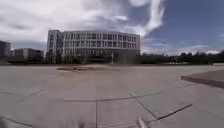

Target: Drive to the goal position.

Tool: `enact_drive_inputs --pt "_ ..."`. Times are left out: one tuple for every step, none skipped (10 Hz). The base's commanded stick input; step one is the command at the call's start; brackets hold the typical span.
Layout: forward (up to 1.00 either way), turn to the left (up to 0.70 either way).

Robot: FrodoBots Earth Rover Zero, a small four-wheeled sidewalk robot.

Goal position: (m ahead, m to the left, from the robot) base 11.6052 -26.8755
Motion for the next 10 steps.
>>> enact_drive_inputs --pt "1.00 0.00" --pt "1.00 0.00" --pt "1.00 0.00" --pt "1.00 0.00" --pt "1.00 0.00" --pt "1.00 0.00" --pt "1.00 0.00" --pt "1.00 0.00" --pt "1.00 0.00" --pt "1.00 0.00"
